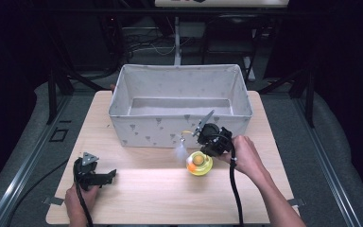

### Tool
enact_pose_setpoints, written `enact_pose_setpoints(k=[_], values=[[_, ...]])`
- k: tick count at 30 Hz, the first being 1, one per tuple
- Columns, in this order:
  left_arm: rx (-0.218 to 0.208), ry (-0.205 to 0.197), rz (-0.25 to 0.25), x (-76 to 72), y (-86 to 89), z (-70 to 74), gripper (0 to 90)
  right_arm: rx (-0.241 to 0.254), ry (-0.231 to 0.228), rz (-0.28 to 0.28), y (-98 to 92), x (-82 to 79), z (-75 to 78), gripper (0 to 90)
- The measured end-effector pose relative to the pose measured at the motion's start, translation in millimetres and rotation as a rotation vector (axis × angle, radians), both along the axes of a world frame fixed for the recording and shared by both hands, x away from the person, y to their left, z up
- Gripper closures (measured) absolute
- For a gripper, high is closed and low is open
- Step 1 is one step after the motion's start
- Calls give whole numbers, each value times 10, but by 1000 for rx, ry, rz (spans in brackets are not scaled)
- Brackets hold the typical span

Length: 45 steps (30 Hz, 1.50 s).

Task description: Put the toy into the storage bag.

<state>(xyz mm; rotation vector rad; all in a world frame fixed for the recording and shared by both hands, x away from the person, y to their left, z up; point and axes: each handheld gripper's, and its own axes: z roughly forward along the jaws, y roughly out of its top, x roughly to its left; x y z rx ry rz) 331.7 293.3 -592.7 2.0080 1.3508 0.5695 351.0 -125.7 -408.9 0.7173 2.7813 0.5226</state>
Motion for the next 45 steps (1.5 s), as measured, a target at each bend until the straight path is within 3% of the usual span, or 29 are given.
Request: enact_pose_setpoints(k=[28,45], values=[[-1,0,-1,0,0,0,4,5,32,12,-119,12,321,881],[-1,-1,0,0,-1,-1,4,-19,9,14,-151,11,499,881]])
